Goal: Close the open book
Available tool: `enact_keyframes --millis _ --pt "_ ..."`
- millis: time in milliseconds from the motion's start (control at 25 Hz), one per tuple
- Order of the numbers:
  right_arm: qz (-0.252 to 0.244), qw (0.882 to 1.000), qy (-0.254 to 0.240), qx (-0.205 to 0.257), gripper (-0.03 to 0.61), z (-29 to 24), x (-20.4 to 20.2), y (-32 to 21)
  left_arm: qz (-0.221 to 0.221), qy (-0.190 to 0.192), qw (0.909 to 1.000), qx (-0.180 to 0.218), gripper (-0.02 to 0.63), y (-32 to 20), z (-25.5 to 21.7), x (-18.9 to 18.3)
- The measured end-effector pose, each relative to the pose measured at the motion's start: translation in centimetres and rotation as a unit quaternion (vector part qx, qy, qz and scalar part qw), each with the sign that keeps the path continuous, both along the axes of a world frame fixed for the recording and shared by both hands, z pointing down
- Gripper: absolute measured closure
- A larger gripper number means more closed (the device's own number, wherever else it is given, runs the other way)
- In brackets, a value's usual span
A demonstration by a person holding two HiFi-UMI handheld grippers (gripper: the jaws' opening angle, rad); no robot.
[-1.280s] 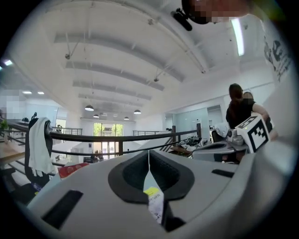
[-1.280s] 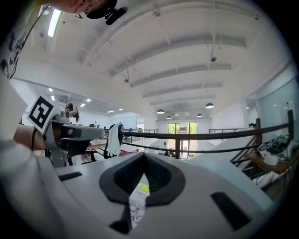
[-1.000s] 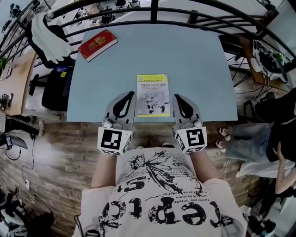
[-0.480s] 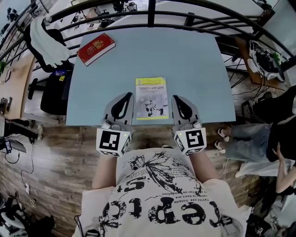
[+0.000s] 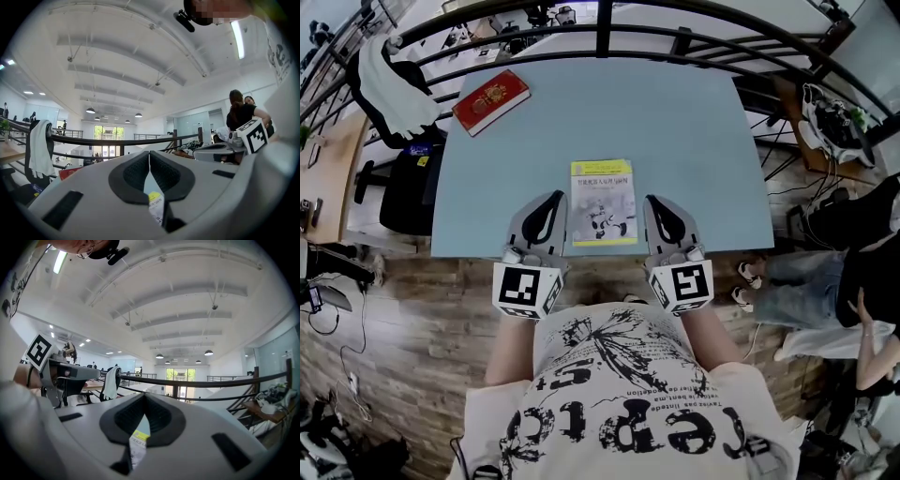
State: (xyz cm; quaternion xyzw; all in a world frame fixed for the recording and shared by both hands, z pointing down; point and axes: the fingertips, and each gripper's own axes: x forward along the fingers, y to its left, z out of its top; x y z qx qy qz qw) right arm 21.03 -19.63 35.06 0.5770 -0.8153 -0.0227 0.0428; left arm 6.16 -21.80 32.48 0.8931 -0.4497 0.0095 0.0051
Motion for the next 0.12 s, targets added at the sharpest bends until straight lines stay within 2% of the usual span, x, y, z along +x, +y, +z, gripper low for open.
enact_keyframes --millis 120 --pt "0.0 1.0 0.003 0.0 0.571 -0.14 0.33 -0.17 -0.001 0.0 1.0 -0.002 0.592 -0.16 -0.07 0.31"
